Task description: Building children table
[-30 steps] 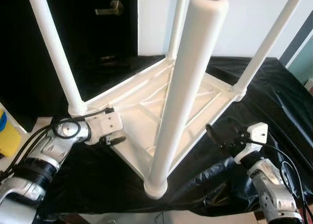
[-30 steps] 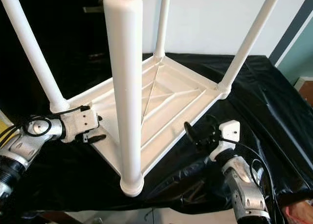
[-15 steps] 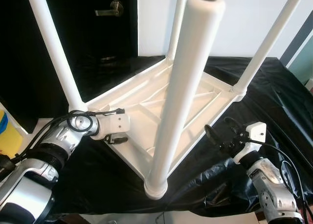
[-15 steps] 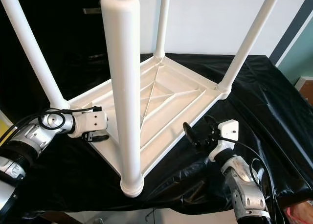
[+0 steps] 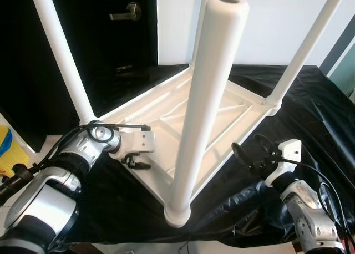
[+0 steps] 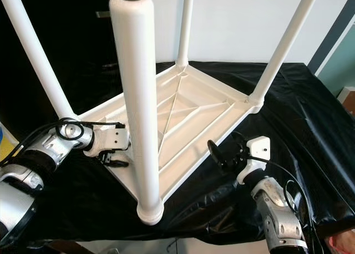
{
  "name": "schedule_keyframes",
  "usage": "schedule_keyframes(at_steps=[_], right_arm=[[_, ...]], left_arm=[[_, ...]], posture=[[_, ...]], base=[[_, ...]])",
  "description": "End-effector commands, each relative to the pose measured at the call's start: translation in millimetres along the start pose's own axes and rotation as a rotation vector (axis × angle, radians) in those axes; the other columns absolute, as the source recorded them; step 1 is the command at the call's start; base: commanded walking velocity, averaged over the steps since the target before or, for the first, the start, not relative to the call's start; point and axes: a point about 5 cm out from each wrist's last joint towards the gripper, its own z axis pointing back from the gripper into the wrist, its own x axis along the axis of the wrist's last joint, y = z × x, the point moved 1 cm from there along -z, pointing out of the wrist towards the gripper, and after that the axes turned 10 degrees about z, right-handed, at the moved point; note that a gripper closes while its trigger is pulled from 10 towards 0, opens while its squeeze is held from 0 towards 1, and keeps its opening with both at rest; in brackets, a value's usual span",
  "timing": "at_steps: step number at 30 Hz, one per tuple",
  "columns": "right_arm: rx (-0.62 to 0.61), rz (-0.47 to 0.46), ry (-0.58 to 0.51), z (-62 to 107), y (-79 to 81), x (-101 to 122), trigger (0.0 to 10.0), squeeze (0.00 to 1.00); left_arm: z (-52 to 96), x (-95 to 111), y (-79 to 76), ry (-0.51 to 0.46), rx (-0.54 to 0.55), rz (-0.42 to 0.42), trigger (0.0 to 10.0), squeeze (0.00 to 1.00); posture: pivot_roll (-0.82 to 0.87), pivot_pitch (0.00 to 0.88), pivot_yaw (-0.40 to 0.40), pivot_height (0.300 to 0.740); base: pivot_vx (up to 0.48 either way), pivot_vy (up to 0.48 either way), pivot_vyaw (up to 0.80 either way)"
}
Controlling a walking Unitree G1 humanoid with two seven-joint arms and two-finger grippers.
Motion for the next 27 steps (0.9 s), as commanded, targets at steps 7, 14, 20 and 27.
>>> schedule_keyframes(at_steps=[7, 14, 20, 27], right_arm=[[-0.02, 0.027, 0.032, 7.7, -2.7, -0.9, 10.0, 0.0], [-0.023, 0.028, 0.032, 8.4, -3.0, -0.3, 10.0, 0.0], [-0.032, 0.026, 0.032, 8.4, -3.7, -0.2, 10.0, 0.0], [-0.039, 0.025, 0.031, 8.6, -2.8, 0.4, 10.0, 0.0]], left_arm=[[-10.6, 0.6, -2.8, 0.044, -0.116, 0.057, 3.1, 0.0], [-14.1, -1.2, -3.7, 0.07, -0.12, 0.056, 2.6, 0.0], [-20.0, -0.3, -7.1, 0.07, -0.141, 0.052, 0.7, 0.0], [-27.8, 5.8, -8.0, 0.041, -0.133, 0.04, 0.0, 0.0]], posture=[[-0.01, 0.032, -0.008, 0.74], [-0.01, 0.034, -0.007, 0.74], [-0.01, 0.037, -0.006, 0.74], [-0.01, 0.043, 0.002, 0.74]], base=[[0.0, 0.0, 0.0], [0.0, 0.0, 0.0], [0.0, 0.0, 0.0], [0.0, 0.0, 0.0]])
